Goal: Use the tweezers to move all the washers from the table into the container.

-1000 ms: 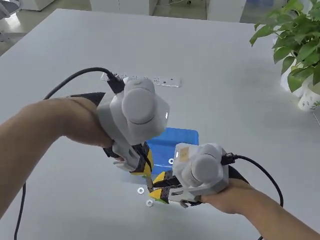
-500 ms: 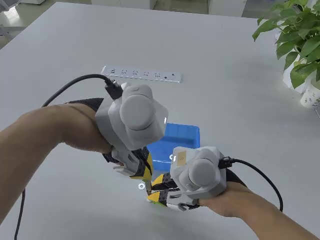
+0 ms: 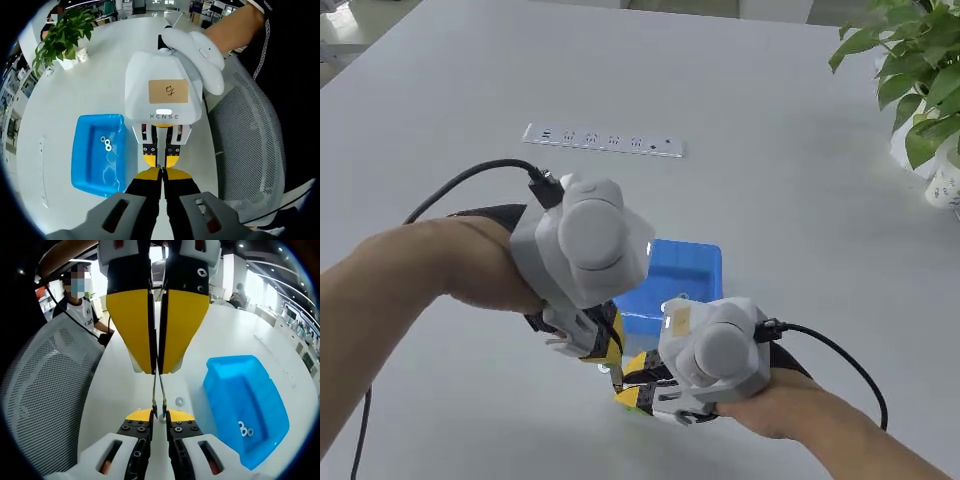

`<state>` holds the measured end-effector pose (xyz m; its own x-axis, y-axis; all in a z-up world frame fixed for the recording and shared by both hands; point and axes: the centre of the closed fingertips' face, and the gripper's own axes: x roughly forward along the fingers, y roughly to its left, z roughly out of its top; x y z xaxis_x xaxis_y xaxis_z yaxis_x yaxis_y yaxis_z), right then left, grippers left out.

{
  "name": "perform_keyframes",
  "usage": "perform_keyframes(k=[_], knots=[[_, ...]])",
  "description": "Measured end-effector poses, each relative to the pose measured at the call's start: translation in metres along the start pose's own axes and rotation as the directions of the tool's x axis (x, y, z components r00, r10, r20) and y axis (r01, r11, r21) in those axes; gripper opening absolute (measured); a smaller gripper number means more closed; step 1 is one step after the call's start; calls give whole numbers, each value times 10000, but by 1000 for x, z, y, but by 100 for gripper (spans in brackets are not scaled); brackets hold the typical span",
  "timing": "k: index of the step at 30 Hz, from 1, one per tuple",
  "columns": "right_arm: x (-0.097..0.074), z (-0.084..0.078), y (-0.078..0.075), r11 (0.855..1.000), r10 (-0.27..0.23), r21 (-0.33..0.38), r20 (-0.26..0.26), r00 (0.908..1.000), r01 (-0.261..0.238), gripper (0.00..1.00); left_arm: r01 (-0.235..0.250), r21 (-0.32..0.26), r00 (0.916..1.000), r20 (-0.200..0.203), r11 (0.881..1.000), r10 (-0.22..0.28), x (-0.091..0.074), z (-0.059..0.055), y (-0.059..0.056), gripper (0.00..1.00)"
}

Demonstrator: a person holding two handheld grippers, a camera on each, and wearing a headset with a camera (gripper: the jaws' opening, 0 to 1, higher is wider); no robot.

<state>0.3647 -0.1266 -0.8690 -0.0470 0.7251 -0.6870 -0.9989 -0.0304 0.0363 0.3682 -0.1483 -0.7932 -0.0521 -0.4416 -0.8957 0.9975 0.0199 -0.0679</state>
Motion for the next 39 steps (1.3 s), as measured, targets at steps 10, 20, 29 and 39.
perform_keyframes(k=[10,20,29,39], knots=[[3,-3,-2,10000,12,17,-57,10000,-12,12,-21,-32,10000,10,10000,22,4,-2,2,5],[3,-2,-2,10000,2,48,56,10000,-2,13,17,-28,10000,92,10000,-16,4,0,2,5],[2,-2,-2,10000,-3,56,14,10000,3,10,-1,-14,9999,118,10000,1,4,2,3,5],[2,-3,-3,9997,-25,252,64,10000,24,10,16,-35,9999,115,10000,-15,4,2,4,5]])
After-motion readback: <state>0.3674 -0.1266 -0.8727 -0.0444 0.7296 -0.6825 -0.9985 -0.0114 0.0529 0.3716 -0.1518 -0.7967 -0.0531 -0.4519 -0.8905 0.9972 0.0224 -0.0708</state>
